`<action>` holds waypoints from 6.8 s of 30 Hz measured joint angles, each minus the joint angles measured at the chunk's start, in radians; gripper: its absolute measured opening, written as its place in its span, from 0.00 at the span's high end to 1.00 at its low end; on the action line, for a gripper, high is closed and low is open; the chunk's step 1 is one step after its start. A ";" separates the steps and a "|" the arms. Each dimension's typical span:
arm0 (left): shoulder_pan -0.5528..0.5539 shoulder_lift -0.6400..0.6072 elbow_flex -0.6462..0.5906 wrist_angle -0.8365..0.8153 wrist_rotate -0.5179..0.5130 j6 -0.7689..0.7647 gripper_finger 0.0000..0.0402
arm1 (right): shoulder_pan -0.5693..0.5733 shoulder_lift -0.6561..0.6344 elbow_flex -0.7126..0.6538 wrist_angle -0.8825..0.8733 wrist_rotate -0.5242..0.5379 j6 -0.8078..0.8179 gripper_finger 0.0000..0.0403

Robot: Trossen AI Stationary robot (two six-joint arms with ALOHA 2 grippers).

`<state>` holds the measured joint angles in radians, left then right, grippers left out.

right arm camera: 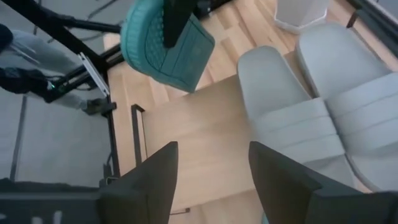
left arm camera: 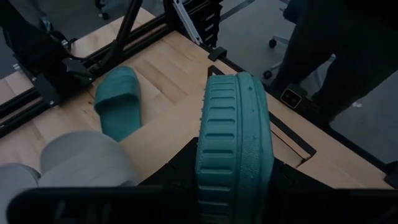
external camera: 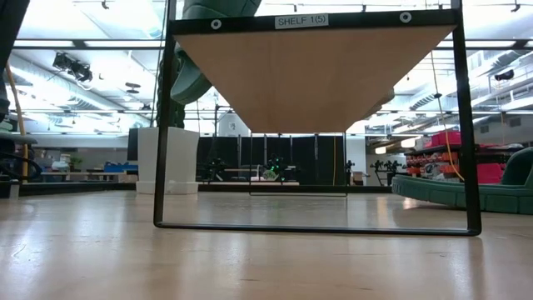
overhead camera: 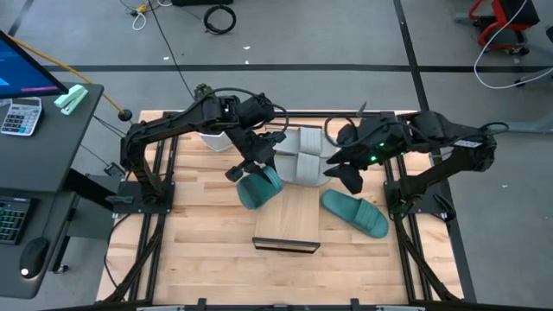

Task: Pick and place slides into the shelf
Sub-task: Put the bottom green slipper onto the shelf

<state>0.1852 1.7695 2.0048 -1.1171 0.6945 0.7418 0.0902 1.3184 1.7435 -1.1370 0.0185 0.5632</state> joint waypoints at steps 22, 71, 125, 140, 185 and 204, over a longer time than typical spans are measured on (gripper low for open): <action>-0.004 0.096 0.002 0.151 -0.014 -0.029 0.75 | -0.044 -0.105 0.000 -0.010 0.015 -0.012 0.49; -0.050 0.159 -0.001 0.323 -0.053 -0.102 0.63 | -0.055 -0.105 0.000 -0.010 0.014 -0.014 0.49; -0.068 0.152 0.002 0.453 -0.226 -0.260 0.28 | -0.018 -0.091 0.000 -0.225 0.009 -0.049 0.48; -0.080 -0.079 0.001 0.028 -0.490 -0.424 0.28 | 0.023 -0.116 -0.385 0.044 -0.128 -0.207 0.50; -0.341 -0.311 0.001 -0.423 -1.013 -1.045 0.28 | -0.073 0.000 -0.507 0.252 -0.289 -0.376 0.81; -0.340 -0.312 0.001 -0.424 -1.016 -0.997 0.28 | -0.129 -0.014 -0.492 0.262 -0.530 0.021 0.82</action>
<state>-0.1551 1.4570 2.0056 -1.5414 -0.3218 -0.2548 -0.0387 1.3041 1.2514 -0.8749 -0.5110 0.5840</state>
